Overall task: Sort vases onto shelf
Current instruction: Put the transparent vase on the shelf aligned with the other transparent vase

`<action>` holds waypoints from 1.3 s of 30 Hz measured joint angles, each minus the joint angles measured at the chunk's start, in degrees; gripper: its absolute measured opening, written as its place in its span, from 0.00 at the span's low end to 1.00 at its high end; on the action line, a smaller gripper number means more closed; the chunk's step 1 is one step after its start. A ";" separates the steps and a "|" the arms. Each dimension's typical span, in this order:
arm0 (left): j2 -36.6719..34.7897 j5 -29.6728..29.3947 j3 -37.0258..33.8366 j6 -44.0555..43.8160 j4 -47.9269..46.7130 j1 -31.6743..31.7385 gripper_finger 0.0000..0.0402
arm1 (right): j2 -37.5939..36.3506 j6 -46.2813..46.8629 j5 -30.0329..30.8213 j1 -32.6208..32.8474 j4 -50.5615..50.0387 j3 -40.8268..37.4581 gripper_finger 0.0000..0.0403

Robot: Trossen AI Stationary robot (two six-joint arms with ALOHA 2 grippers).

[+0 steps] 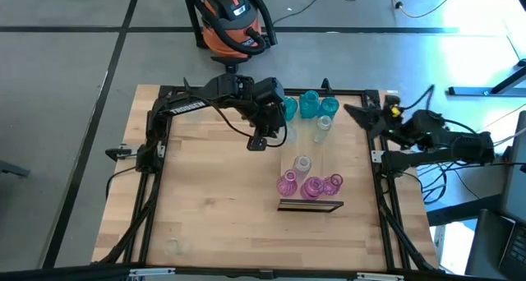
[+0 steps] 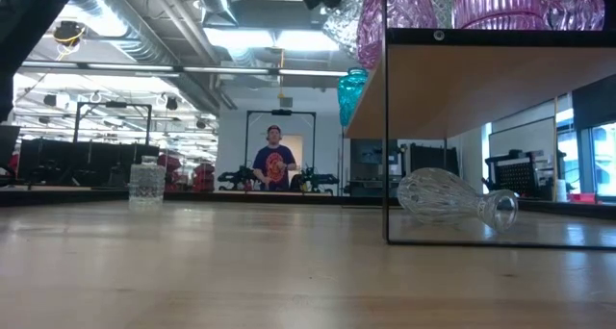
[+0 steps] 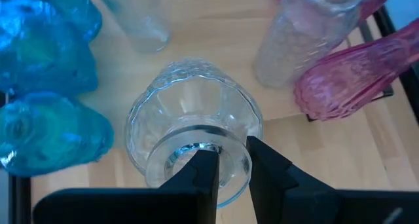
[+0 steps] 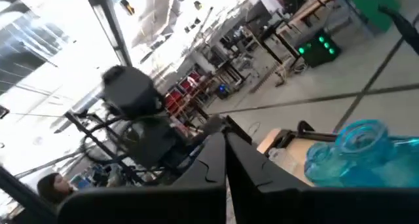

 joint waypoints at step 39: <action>-5.44 -6.67 -0.09 16.12 4.92 -5.64 0.12 | 52.89 -41.19 -27.43 -6.07 -53.13 57.94 0.93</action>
